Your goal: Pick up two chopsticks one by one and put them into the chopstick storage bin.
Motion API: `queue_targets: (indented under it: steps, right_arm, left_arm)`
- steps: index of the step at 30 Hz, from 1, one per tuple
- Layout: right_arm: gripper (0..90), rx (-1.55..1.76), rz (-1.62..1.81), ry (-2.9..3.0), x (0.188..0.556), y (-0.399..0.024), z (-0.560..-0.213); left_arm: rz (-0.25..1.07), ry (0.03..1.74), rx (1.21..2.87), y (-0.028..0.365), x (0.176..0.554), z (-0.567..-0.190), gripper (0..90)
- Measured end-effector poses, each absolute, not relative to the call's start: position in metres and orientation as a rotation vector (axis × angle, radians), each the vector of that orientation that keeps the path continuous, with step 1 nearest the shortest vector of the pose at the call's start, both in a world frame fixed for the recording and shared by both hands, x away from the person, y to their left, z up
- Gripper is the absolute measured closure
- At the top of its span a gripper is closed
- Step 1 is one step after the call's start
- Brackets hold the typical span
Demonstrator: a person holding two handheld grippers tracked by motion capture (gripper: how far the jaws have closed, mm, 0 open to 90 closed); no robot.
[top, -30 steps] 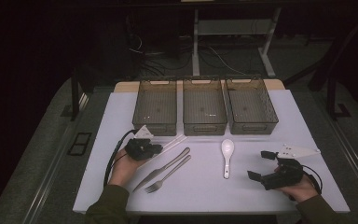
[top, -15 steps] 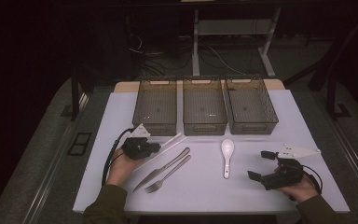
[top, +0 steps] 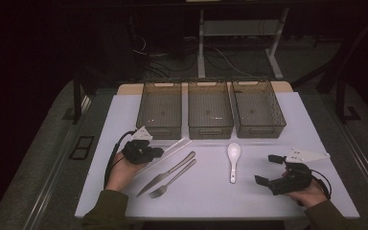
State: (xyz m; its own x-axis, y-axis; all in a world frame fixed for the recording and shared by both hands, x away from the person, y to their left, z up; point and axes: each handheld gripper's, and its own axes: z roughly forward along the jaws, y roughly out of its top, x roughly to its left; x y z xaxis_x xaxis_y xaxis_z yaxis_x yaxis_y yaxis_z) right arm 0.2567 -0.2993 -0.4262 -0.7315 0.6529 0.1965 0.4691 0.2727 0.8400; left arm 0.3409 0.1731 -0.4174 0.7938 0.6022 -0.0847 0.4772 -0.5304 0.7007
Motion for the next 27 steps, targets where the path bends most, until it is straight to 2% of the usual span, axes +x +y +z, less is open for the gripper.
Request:
queue_targets:
  steps: [27]
  right_arm:
    - [0.8, 1.042, 1.448, 2.341, 0.257, -0.299, -0.426]
  left_arm:
    - [0.249, 0.783, 2.146, 0.171, 0.330, -0.384, 83.9]
